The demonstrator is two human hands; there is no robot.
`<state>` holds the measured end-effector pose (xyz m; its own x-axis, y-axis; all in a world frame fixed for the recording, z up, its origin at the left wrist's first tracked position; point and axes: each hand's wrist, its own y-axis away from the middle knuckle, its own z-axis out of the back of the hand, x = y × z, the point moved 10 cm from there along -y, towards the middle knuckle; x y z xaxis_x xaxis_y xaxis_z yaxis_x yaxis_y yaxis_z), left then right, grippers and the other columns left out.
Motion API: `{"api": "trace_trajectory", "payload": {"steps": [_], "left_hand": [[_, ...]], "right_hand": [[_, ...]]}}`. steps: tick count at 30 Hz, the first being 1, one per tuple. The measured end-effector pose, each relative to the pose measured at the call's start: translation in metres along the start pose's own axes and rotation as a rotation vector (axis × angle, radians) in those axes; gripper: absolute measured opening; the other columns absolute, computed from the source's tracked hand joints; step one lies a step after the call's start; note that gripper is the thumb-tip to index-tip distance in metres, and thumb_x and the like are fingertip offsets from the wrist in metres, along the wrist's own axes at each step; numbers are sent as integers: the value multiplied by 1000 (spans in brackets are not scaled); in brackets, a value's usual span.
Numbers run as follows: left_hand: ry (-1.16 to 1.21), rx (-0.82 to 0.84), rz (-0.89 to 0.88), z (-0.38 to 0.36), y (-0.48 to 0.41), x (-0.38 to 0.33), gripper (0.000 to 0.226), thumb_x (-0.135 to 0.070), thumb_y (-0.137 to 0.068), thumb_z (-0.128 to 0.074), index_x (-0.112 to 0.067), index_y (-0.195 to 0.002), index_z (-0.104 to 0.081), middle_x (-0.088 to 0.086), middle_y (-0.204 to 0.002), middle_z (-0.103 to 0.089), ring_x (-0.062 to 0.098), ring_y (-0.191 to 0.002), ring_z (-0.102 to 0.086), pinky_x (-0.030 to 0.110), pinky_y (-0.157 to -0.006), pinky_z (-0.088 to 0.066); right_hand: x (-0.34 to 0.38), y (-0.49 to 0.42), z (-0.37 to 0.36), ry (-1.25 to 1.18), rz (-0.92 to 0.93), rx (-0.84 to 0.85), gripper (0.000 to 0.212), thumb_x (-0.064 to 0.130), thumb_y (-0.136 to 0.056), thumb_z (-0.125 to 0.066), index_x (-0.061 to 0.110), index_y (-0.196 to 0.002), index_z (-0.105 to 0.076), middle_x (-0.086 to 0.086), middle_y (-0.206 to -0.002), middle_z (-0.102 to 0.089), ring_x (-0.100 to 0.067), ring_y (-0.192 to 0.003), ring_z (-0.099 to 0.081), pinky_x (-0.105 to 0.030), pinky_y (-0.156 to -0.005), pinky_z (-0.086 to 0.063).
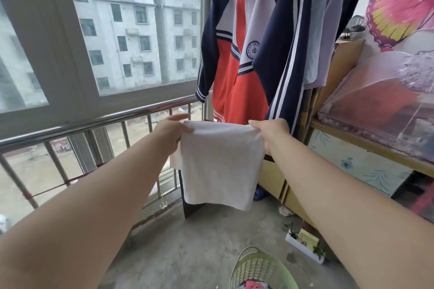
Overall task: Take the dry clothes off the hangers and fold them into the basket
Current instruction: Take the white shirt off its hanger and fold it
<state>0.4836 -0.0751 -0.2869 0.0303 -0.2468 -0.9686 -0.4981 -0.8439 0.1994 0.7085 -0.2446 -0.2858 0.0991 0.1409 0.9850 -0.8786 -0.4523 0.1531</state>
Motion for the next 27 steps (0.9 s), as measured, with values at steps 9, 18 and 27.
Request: {"api": "trace_trajectory", "payload": {"steps": [9,18,27], "left_hand": [[-431,126,48,-3,-13,-2,44,19,-76,-60,-20,-93,-70,9,-90,-54,15,-65,-47,19,-56,-46],[-1434,155,-243,-32,-3,-18,26,-23,-85,-64,-12,-107,-71,7,-84,-66,20,-76,-57,27,-73,-49],[-1671,324,-322,-52,0,4,30,-36,-92,-56,-9,-98,-68,6,-91,-64,23,-87,-57,26,-71,-43]], "right_hand": [[11,15,-17,384,37,278,49,-19,-80,-58,-9,-128,-53,-23,-133,-53,-35,-129,-46,-39,-109,-36],[22,16,-13,1025,258,197,29,11,-83,-67,1,-110,-65,-10,-102,-63,-32,-105,-62,-32,-83,-50],[4,21,8,1119,212,249,19,10,-93,-56,7,-107,-69,-10,-83,-61,-25,-75,-60,-29,-62,-51]]}}
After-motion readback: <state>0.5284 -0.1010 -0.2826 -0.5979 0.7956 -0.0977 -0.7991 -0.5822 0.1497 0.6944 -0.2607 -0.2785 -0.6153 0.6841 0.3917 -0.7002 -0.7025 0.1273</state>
